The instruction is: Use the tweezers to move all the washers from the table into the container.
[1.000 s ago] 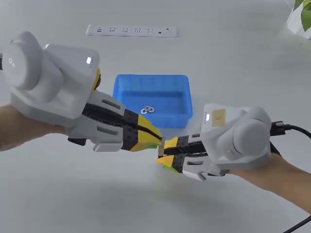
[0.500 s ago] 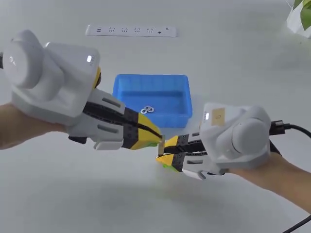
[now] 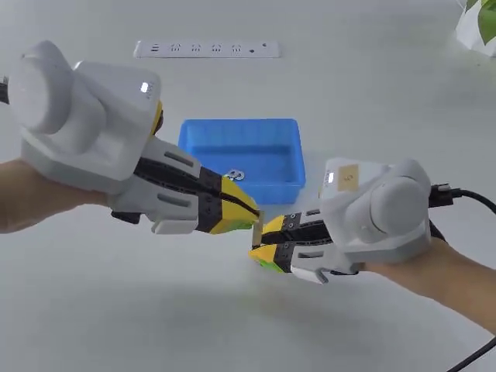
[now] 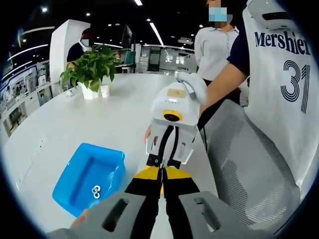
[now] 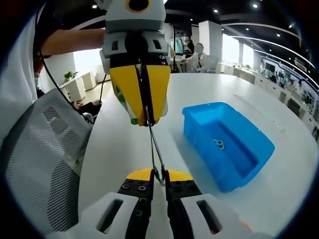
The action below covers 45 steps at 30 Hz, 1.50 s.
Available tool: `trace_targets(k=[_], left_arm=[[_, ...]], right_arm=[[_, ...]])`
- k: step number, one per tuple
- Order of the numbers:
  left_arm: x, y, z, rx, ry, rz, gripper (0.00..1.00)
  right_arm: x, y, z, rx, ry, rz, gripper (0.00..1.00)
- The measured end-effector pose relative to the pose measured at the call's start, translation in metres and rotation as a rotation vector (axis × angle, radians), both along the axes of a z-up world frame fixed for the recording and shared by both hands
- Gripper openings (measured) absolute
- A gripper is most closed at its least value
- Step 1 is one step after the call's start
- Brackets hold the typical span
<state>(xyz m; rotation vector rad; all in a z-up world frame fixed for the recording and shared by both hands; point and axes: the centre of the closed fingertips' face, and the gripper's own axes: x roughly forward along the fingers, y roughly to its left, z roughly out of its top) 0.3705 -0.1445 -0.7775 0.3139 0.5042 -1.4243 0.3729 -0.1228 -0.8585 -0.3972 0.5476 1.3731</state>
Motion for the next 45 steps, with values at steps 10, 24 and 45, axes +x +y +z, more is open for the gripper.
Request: trace_targets(k=[10, 24, 45], left_arm=[[-0.003, 0.002, 0.0, 0.0, 0.003, 0.003, 0.05], [-0.009, 0.004, 0.002, -0.01, 0.002, 0.011, 0.05], [-0.008, 0.002, 0.0, -0.009, 0.005, 0.005, 0.05]], right_arm=[[-0.004, 0.003, 0.0, -0.015, -0.018, 0.012, 0.08], [-0.006, 0.004, 0.001, -0.019, -0.045, 0.011, 0.1], [-0.001, 0.003, 0.003, -0.028, -0.079, 0.001, 0.12]])
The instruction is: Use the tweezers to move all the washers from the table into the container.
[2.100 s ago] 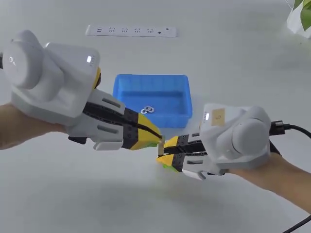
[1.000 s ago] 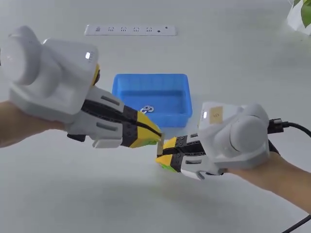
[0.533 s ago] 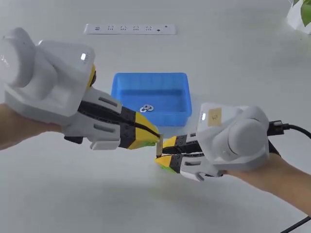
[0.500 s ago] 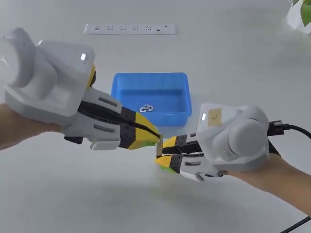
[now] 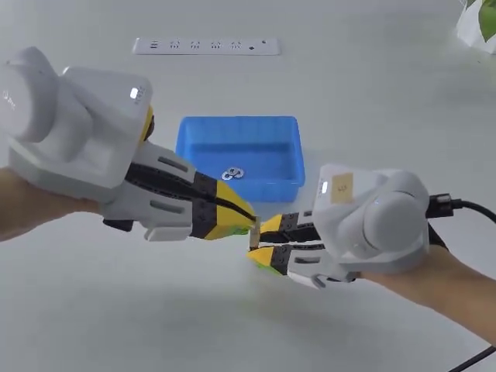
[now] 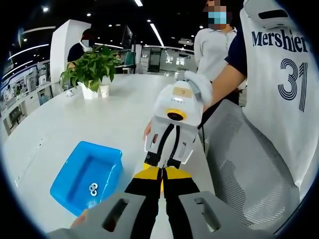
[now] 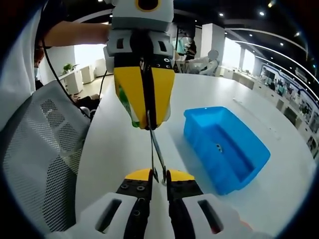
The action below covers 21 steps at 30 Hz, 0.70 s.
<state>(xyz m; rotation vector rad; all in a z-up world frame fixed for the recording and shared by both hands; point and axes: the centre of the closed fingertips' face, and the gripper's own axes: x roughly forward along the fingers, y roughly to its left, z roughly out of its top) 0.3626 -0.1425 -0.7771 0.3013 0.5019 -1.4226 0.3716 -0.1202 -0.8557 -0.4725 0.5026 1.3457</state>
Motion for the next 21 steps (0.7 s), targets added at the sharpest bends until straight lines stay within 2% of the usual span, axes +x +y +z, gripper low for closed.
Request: trace_targets(k=[11, 21], left_arm=[[0.0028, 0.0002, 0.0006, -0.003, -0.004, 0.005, 0.05], [0.0072, -0.0001, -0.0025, -0.003, 0.001, 0.012, 0.05]], right_arm=[[0.0045, 0.0005, 0.0018, 0.006, -0.01, -0.007, 0.12], [0.007, -0.0012, -0.0018, 0.006, 0.009, -0.017, 0.13]])
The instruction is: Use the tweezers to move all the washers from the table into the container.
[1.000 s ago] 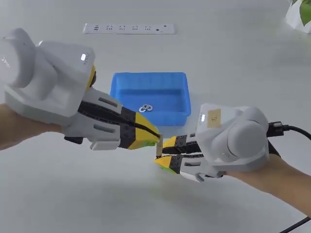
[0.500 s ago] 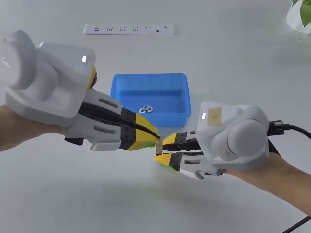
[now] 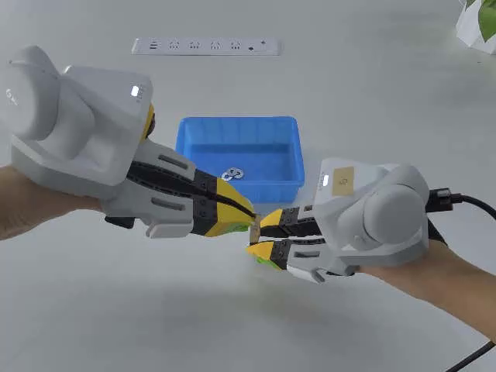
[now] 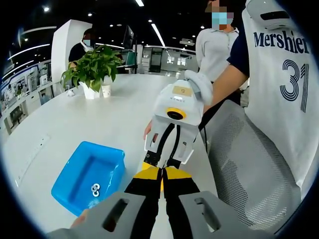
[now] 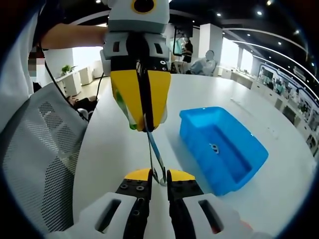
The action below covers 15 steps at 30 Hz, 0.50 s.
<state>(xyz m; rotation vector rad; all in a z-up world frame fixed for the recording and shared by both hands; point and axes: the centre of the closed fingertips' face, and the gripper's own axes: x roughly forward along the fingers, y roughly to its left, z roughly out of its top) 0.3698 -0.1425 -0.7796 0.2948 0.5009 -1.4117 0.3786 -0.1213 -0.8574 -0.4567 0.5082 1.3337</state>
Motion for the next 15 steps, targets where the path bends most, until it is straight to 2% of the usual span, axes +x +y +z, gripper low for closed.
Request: trace_targets(k=[15], left_arm=[[0.0089, 0.003, -0.0013, 0.001, -0.001, 0.022, 0.05]], right_arm=[[0.0025, 0.0012, -0.0048, 0.008, 0.052, -0.01, 0.11]])
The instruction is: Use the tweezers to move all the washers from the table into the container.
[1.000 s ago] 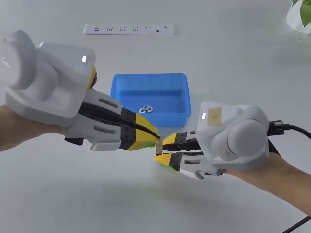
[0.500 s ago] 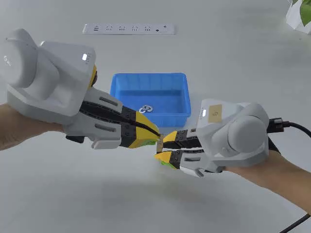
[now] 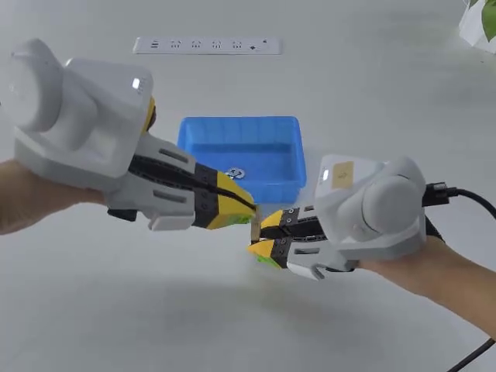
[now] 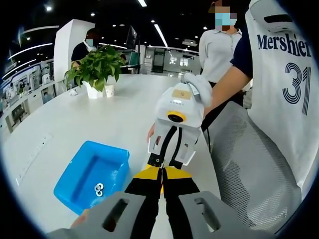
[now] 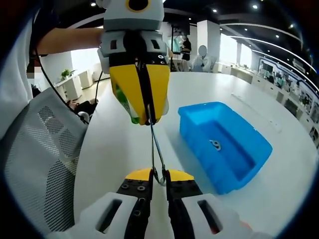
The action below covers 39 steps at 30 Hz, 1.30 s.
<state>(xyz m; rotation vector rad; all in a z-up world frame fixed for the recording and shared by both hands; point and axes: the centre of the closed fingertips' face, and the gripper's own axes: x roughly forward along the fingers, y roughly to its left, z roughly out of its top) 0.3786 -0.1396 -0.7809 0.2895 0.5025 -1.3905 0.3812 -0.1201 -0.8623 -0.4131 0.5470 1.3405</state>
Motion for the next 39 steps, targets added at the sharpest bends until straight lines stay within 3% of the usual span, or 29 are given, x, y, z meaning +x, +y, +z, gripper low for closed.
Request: trace_targets(k=[13, 30, 39], left_arm=[[0.002, 0.0, 0.001, 0.0, -0.002, 0.002, 0.05], [0.0, 0.002, 0.013, -0.015, -0.032, 0.008, 0.05], [-0.002, 0.004, 0.016, 0.007, -0.054, -0.008, 0.05]], right_arm=[[0.0, 0.002, 0.001, 0.001, 0.001, 0.001, 0.1], [-0.002, 0.003, 0.014, -0.002, -0.037, 0.021, 0.1], [-0.002, 0.006, 0.018, -0.007, -0.058, 0.043, 0.1]])
